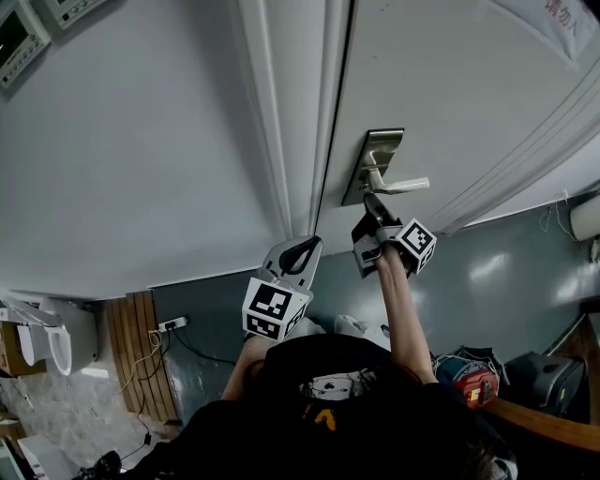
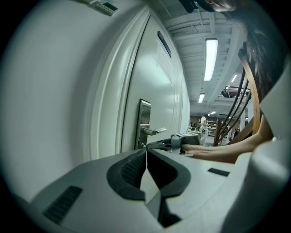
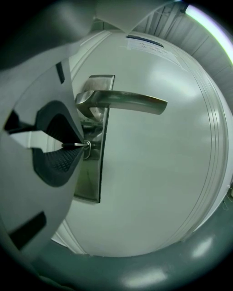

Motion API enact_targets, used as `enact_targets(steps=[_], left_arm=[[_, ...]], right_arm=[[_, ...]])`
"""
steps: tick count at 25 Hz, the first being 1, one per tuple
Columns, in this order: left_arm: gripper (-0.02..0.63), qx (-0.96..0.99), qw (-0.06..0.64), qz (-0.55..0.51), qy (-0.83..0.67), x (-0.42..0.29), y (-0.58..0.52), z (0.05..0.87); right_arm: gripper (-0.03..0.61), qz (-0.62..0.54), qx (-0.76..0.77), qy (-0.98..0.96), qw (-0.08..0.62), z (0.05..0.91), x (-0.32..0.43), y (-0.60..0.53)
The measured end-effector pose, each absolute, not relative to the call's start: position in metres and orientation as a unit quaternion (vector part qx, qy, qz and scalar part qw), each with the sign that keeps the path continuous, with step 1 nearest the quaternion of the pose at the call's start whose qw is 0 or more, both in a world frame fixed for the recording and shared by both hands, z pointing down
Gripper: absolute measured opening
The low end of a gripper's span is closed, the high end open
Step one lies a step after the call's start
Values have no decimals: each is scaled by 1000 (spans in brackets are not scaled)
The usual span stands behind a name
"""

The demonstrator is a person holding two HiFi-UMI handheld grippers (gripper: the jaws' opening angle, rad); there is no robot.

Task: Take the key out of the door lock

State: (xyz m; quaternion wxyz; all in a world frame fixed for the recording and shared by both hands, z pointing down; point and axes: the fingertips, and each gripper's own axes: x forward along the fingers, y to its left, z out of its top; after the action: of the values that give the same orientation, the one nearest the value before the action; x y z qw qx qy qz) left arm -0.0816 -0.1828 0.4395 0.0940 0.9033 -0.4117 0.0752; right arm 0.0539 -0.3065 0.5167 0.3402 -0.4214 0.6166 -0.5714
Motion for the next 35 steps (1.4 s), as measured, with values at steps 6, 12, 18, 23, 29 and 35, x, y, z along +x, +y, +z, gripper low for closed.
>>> enact_targets(steps=[6,12,18,23,29,35], left_arm=[[9,902,98,71,-414,-90,-182,444],[9,899,100,68,-421,-100,-180,444],[9,899,105,66,-420,-105,-175,448],[9,898,104,67,-422,-111,-174,449],[9,902,107,69,-412,-107,-174,451],[9,910,106,66,-396,-90,-171,451]], right_arm=[[20,-571,-426,606,353,517,56,-306],[20,-583,-422,589,369,515,53,-304],[20,-591,-420,566,393,518,57,-302],[20,-597,-414,553,408,519,56,-303],[20,-619,-389,524,437,521,59,-276],[20,-624,-377,538,423,519,59,-241]])
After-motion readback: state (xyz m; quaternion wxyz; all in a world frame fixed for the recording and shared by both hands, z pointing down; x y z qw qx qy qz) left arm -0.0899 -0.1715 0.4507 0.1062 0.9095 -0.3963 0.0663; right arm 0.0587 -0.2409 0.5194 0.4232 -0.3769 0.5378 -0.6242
